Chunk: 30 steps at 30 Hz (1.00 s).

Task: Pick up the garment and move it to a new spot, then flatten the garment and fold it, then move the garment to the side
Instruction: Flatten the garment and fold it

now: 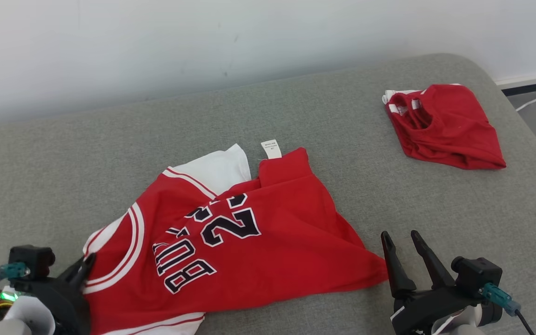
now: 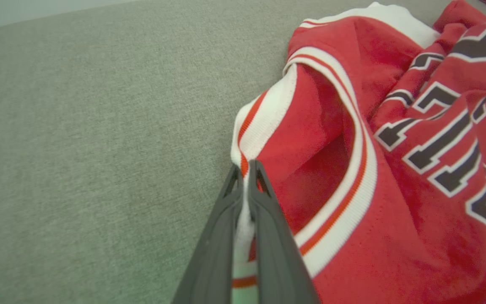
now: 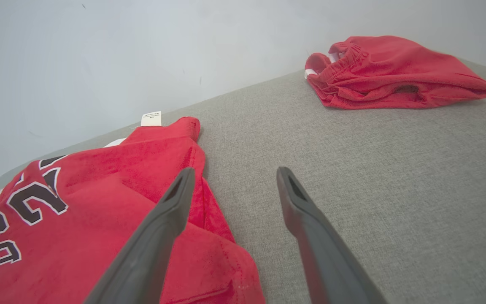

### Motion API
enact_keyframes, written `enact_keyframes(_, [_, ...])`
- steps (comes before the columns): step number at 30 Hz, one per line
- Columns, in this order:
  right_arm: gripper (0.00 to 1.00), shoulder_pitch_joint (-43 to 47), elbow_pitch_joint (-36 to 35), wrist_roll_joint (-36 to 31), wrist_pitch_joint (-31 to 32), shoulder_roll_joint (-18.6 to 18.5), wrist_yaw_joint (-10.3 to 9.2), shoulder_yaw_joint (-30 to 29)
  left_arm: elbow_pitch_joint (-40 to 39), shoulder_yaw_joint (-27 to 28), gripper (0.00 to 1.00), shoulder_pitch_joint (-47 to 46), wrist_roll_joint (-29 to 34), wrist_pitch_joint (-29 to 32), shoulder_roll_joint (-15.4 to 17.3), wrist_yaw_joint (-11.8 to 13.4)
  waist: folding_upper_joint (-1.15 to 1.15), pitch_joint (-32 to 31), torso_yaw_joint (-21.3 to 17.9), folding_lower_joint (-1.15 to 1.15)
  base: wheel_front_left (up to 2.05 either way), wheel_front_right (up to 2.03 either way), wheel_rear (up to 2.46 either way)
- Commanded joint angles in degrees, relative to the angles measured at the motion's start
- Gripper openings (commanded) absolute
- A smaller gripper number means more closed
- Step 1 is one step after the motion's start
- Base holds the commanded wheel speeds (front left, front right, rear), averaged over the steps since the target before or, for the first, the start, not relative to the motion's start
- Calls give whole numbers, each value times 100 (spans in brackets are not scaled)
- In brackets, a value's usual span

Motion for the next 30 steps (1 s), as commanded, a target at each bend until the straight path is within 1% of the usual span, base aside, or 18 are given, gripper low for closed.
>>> enact_keyframes(1, [100, 42, -28, -65, -10, -16, -4, -18, -24, 48, 0, -79, 31, -85, 104, 52, 0, -28, 61, 0, 0, 0, 0])
enact_keyframes(9, [100, 48, -95, -133, -12, -4, -4, -79, -145, 384, 0, -375, 251, -696, 421, 468, 0, -80, 160, 0, 0, 0, 0])
enact_keyframes(11, [100, 59, -96, -136, -12, 4, -4, -89, -168, 407, 0, -375, 272, -802, 415, 567, 0, -95, 158, 0, 0, 0, 0])
enact_keyframes(20, [100, 66, -67, -130, -13, 37, -4, -52, 207, 311, 0, -206, 353, -974, 360, 673, 0, -94, 75, 0, 0, 0, 0])
enact_keyframes(21, [100, 66, -55, -104, -13, 11, -4, -49, 347, 291, 23, -170, 409, -1099, 342, 727, 0, -96, 68, 0, 0, 0, 0])
enact_keyframes(22, [100, 66, -55, -104, -13, 11, -4, -49, 347, 291, 23, -170, 409, -1099, 342, 727, 0, -96, 68, 0, 0, 0, 0])
enact_keyframes(23, [100, 74, -58, -100, -13, 8, -4, -51, 407, 279, 67, -192, 458, -1174, 364, 755, 0, -99, 69, 0, 0, 0, 0])
enact_keyframes(24, [100, 87, -56, -102, -13, 2, -4, -66, 454, 274, 100, -202, 476, -1248, 347, 791, 0, -106, 78, 0, 0, 0, 0])
enact_keyframes(30, [100, 141, -51, -127, -13, -53, -4, -145, 420, 440, 100, -84, 513, -1631, 246, 1040, 0, -196, 201, 0, 0, 0, 0])
